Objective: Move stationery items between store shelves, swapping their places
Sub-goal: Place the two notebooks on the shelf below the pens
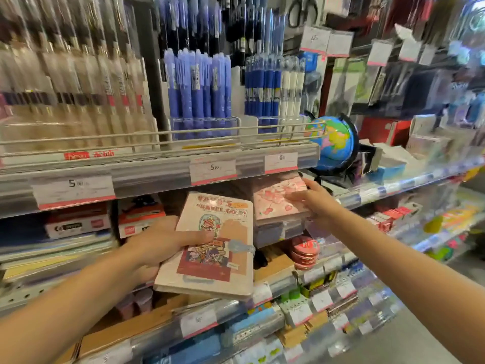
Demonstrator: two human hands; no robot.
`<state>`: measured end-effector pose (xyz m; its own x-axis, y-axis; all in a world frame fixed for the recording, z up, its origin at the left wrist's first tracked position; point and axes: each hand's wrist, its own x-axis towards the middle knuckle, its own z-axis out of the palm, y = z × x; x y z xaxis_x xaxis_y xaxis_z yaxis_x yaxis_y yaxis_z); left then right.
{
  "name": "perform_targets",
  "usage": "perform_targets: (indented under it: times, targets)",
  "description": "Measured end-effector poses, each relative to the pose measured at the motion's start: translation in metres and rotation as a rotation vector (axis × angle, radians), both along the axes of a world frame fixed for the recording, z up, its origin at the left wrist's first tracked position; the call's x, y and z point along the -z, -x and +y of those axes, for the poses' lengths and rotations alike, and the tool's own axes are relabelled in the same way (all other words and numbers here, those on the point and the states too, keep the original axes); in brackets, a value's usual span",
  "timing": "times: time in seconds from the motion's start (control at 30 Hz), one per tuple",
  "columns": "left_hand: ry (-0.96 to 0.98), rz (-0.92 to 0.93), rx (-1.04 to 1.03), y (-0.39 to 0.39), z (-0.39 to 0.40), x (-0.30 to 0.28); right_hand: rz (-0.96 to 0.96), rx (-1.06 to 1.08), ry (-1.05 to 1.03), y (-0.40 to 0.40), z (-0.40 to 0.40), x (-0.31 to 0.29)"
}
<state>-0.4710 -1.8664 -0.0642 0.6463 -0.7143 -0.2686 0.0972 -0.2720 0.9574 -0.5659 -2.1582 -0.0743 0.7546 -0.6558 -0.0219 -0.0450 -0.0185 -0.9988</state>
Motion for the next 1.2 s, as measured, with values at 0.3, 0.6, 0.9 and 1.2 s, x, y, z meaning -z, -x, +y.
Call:
perform_targets:
  times: [0.3, 0.6, 0.9, 1.2]
  targets:
    - [-0.009, 0.019, -0.238, 0.009, -0.030, 0.007, 0.030, -0.171, 0.107, -0.074, -0.058, -0.003]
    - [-0.017, 0.022, -0.349, 0.010, -0.042, 0.004, 0.197, -0.271, 0.163, -0.098, -0.074, -0.011]
    - [0.010, 0.036, -0.420, 0.000, -0.059, 0.006, 0.266, -0.267, 0.750, -0.105, -0.073, -0.003]
    - [0.111, 0.098, -0.523, -0.015, -0.078, 0.012, -0.109, -0.387, 1.089, -0.029, -0.010, 0.023]
